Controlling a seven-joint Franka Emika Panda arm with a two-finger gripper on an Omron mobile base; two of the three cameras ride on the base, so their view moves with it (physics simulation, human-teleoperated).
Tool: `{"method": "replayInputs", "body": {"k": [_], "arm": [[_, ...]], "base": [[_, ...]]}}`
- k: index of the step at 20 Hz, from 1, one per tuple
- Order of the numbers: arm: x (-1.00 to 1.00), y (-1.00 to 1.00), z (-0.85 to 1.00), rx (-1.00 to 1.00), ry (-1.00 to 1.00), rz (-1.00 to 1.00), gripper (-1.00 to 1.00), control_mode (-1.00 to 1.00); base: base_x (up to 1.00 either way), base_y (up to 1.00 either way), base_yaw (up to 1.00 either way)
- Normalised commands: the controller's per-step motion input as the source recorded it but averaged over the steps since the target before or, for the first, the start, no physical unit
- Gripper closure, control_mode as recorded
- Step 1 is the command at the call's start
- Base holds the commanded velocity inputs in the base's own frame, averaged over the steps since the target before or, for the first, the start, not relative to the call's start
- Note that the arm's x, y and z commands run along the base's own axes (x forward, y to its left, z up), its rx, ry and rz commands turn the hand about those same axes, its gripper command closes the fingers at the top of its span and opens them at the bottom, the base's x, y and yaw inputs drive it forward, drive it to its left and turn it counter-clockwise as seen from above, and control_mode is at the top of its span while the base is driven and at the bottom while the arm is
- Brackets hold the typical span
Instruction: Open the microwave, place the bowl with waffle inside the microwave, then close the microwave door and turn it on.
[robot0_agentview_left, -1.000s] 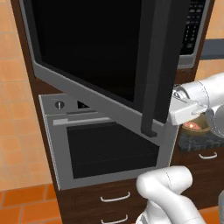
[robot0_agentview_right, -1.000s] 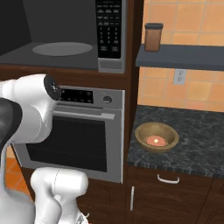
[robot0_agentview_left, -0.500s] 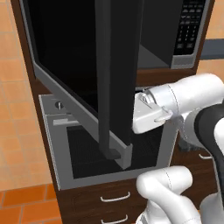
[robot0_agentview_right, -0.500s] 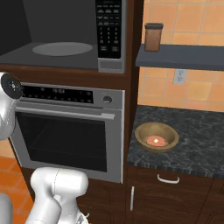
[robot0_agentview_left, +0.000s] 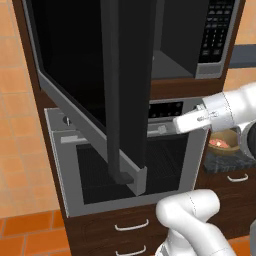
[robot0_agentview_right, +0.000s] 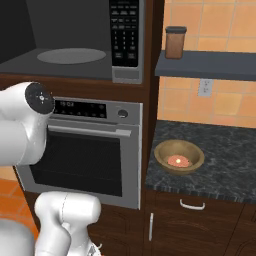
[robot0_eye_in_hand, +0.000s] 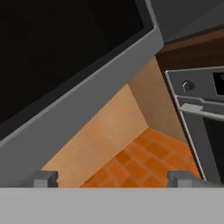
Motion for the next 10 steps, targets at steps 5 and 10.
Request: {"method": "replayInputs", "body": {"k": [5,10], "arm": [[0.27,-1.0,-0.15,-0.35,0.15,-0.53,-1.0,-1.0],[0.35,-1.0,-0.42,-0.24,0.15,-0.47,-1.0,-1.0]], "base": [[0.0,0.0,0.0],[0.0,0.0,0.0]]}}
